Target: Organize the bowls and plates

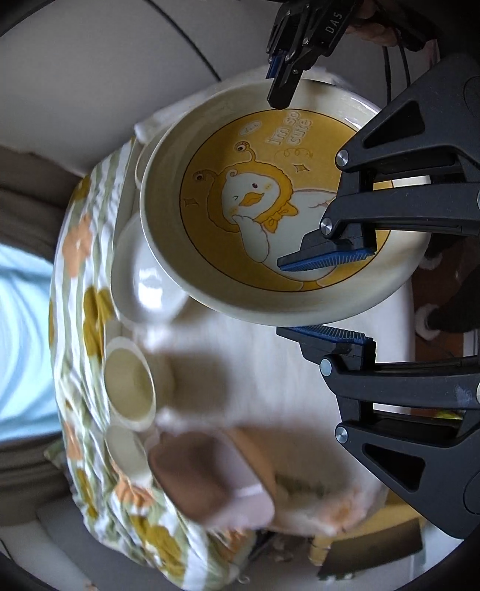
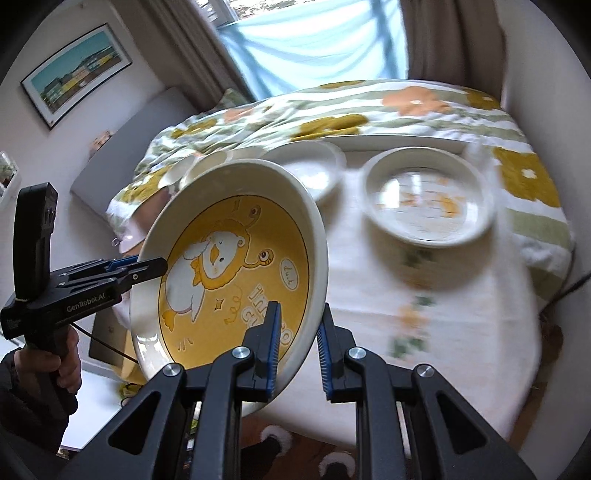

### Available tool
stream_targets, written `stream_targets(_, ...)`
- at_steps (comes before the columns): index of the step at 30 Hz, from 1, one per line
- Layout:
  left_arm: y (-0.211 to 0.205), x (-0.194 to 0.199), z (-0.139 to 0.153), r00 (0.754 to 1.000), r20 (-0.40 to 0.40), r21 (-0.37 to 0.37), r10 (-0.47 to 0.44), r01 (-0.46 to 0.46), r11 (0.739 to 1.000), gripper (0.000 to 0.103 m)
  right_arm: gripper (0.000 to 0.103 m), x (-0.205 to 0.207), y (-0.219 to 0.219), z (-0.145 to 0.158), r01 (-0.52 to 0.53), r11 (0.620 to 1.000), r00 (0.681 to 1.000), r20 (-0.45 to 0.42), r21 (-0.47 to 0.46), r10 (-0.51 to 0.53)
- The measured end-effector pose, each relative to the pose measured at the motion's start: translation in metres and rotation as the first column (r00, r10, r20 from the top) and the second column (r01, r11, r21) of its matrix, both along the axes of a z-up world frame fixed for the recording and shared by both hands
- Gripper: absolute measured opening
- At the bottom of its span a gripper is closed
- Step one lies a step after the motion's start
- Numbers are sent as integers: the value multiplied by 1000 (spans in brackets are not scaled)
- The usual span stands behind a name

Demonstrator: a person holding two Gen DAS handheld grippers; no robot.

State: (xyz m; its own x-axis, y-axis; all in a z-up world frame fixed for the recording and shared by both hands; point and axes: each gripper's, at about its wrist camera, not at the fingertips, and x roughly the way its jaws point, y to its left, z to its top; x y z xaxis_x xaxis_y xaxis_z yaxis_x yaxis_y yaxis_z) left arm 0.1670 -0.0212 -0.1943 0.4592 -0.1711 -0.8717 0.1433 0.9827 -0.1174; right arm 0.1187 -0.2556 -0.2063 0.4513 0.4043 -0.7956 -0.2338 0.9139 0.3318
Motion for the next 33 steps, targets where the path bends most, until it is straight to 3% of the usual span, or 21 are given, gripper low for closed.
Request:
stream_targets(8,98,7,-30,996,-73,7,48,-48,999,25,17,18,95,-35,-43,999,996,-83,24,45)
stream_targets(13,133,15,-58,993,-114,4,42,-41,999,25,17,24,133,-56,-60,998,990,-131,0,59)
stream_targets(19,144,24,-88,989,-150,-14,13,-15,1000,25,17,29,145,-72,-20,1000,989,-148,-24,16)
stream_targets(28,143,27,-89,995,-102,-13,-18,16,1000,25,17,38,146,-83,1,999,989,-145,-39,-7)
stream_targets(33,141,29,-91,993,-114,-7,-23,23,1000,25,17,39,147,-84,11,999,987,-161,-47,-18)
